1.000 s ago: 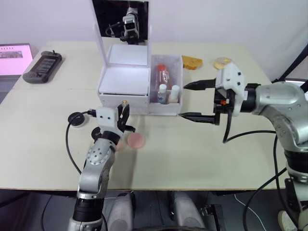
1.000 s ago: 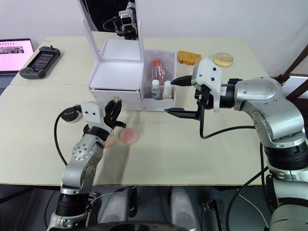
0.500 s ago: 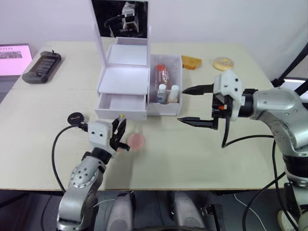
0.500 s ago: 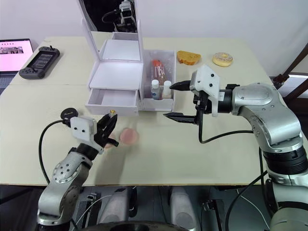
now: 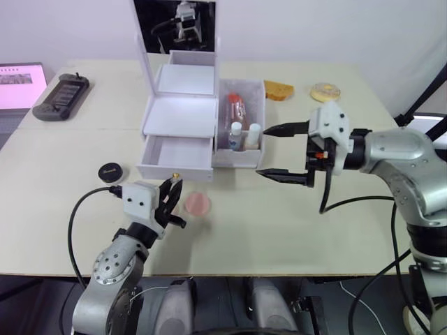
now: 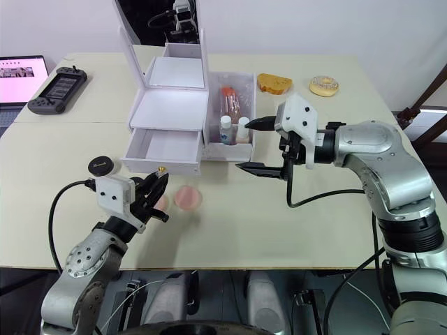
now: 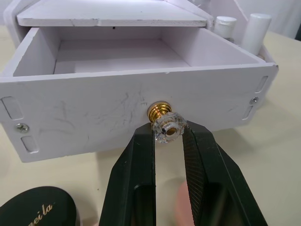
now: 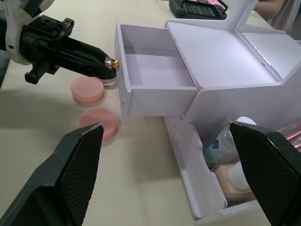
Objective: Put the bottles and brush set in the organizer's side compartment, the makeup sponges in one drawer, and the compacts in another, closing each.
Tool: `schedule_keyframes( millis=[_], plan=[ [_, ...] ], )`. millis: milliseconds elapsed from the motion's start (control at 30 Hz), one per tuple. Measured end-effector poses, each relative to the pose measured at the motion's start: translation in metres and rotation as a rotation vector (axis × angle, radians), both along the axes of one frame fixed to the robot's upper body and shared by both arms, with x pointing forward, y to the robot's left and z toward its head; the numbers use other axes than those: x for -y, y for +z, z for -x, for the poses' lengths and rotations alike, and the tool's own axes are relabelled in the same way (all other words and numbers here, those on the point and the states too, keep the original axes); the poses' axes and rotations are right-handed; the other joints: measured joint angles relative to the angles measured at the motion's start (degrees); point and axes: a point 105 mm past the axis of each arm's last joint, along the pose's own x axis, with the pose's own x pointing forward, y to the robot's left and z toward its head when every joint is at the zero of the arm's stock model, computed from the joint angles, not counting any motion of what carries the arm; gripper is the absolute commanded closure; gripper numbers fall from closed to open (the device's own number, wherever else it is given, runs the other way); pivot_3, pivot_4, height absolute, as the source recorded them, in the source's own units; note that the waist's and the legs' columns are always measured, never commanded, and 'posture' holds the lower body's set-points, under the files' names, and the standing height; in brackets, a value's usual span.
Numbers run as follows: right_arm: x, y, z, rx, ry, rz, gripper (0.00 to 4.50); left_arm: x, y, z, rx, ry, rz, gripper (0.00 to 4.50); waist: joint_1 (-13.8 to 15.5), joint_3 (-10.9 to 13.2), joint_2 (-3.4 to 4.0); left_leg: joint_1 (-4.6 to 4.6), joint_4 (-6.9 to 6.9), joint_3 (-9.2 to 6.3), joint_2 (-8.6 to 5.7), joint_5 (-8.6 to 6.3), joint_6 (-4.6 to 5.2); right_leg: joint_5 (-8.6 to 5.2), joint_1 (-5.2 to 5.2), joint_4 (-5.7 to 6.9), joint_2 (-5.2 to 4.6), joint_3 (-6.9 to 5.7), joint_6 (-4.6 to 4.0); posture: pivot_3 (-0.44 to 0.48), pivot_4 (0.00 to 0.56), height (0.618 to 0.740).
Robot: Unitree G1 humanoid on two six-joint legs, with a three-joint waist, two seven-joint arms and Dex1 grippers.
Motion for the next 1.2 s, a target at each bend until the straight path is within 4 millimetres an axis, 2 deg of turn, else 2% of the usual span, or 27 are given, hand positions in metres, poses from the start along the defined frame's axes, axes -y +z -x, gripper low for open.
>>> schedule_keyframes(
  millis=[267,300,333,533,600,800,900,1000,1100,1200],
  plan=[
    [0.000,0.000,-0.001,0.002,-0.003,0.004,0.00,0.000,0.002,0.001,-0.011,0.008,0.007,4.21,0.1,0.0,0.00,-0.09,-0.04,0.01,0.00,-0.07,0.12,0.02,0.06,-0.22,0.00,0.00,-0.03,0.000,0.150,0.738],
    [0.000,0.000,-0.001,0.003,-0.003,0.004,0.00,0.000,0.002,0.001,-0.011,0.010,0.009,3.20,0.1,0.0,0.00,-0.09,-0.04,0.01,0.00,-0.07,0.12,0.02,0.06,-0.22,0.00,-0.01,-0.03,0.000,0.150,0.738],
    [0.000,0.000,-0.001,0.004,-0.002,0.004,0.00,-0.001,0.002,0.001,-0.011,0.013,0.014,2.93,0.1,0.0,0.00,-0.09,-0.04,0.01,0.00,-0.07,0.12,0.02,0.06,-0.22,0.00,-0.01,-0.03,0.000,0.150,0.738],
    [0.000,0.000,0.000,0.003,0.001,0.006,0.00,-0.008,0.003,0.008,-0.018,0.018,0.072,0.05,0.0,0.0,0.00,-0.09,-0.04,0.02,0.00,-0.07,0.13,0.02,0.06,-0.23,0.00,-0.01,-0.03,0.000,0.150,0.738],
    [0.000,0.000,0.000,0.001,0.006,0.008,0.00,-0.012,0.003,0.013,-0.018,0.022,0.064,0.05,0.1,0.0,0.00,-0.09,-0.04,0.02,0.00,-0.07,0.13,0.02,0.05,-0.23,0.00,-0.01,-0.03,0.000,0.150,0.738],
    [0.001,-0.001,0.000,-0.008,0.021,0.009,0.00,-0.031,0.000,0.049,-0.013,-0.032,0.068,0.05,-0.2,0.0,0.01,-0.09,-0.05,0.07,0.01,-0.16,0.21,0.02,0.01,-0.36,-0.04,0.00,-0.03,0.000,0.150,0.738],
    [0.005,0.000,-0.002,0.000,0.016,-0.001,0.00,-0.048,0.002,0.061,0.017,-0.056,0.004,0.05,-0.1,0.0,0.01,-0.09,-0.06,0.07,0.02,-0.26,0.07,0.03,-0.16,-0.55,-0.05,-0.02,-0.05,0.000,0.150,0.738],
    [0.021,-0.004,-0.002,-0.011,-0.024,-0.017,0.00,-0.094,0.003,0.064,0.026,-0.029,-0.103,0.05,0.0,0.0,0.00,-0.10,-0.05,0.07,0.01,-0.28,0.03,0.03,-0.13,-0.60,-0.08,-0.06,-0.05,0.000,0.150,0.738],
    [0.050,-0.012,-0.004,-0.057,-0.095,-0.054,0.00,-0.142,0.005,0.064,-0.026,-0.046,-0.186,0.05,-0.2,0.0,0.04,-0.11,-0.03,0.17,0.02,-0.33,-0.01,0.05,-0.12,-0.80,-0.19,-0.08,-0.11,0.000,0.150,0.738],
    [0.077,-0.024,-0.005,-0.091,-0.175,-0.070,0.00,-0.172,0.008,0.055,-0.066,-0.102,-0.247,0.05,-0.3,0.0,0.02,-0.11,-0.05,0.33,0.01,-0.37,0.04,0.12,-0.10,-0.96,-0.35,-0.15,-0.21,0.000,0.150,0.738]
  ],
)
